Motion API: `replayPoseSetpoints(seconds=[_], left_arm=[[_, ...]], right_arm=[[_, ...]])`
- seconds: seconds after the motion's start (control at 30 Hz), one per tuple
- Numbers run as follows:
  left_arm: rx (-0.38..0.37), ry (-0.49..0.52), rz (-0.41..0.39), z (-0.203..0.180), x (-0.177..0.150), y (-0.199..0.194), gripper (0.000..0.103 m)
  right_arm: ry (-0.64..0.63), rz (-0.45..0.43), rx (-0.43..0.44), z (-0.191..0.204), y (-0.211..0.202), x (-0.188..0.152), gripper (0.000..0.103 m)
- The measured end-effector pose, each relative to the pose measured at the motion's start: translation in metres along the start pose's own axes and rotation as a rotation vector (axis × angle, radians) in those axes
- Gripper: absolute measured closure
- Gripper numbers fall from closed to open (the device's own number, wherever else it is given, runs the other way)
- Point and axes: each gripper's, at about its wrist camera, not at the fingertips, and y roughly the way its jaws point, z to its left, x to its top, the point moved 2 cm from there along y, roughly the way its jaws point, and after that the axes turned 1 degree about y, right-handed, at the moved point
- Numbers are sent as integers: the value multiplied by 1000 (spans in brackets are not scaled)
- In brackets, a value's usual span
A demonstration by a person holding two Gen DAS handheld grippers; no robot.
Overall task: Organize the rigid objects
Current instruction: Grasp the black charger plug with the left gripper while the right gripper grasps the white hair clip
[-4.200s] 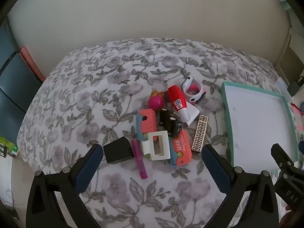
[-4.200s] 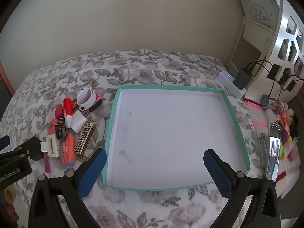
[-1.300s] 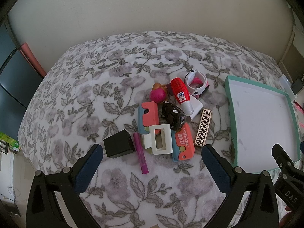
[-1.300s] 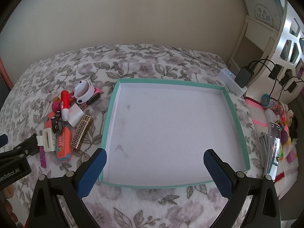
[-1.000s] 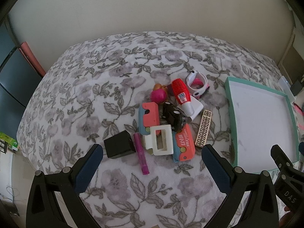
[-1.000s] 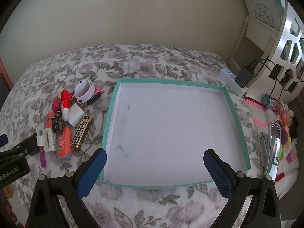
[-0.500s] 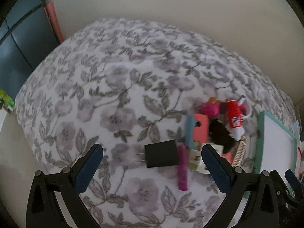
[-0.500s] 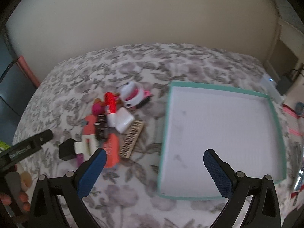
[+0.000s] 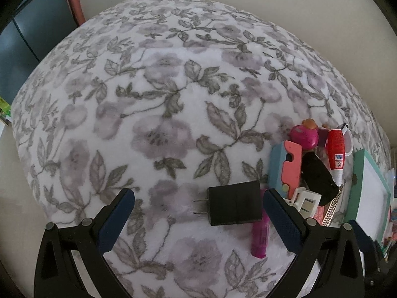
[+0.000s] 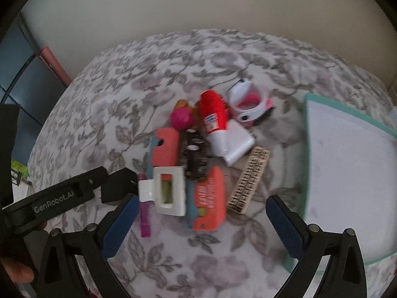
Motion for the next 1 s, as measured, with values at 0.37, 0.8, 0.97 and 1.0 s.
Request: replayPoseSetpoints(seconds=[0.37,0.8,0.97,1.0], left_arm=[[-43,22,30,-9,4,13,0],[-100,1,86,-12,3,26,10],[-124,7,109,-16,1,30,30],[-129,5,116,-17,1,31,30]], right_arm=[[-38,38,1,27,28,6,13],[-67,40,-30,34,34,7,37],[-70,40,-8,34,32,5,50],[-67,40,8,35,31,5,52]])
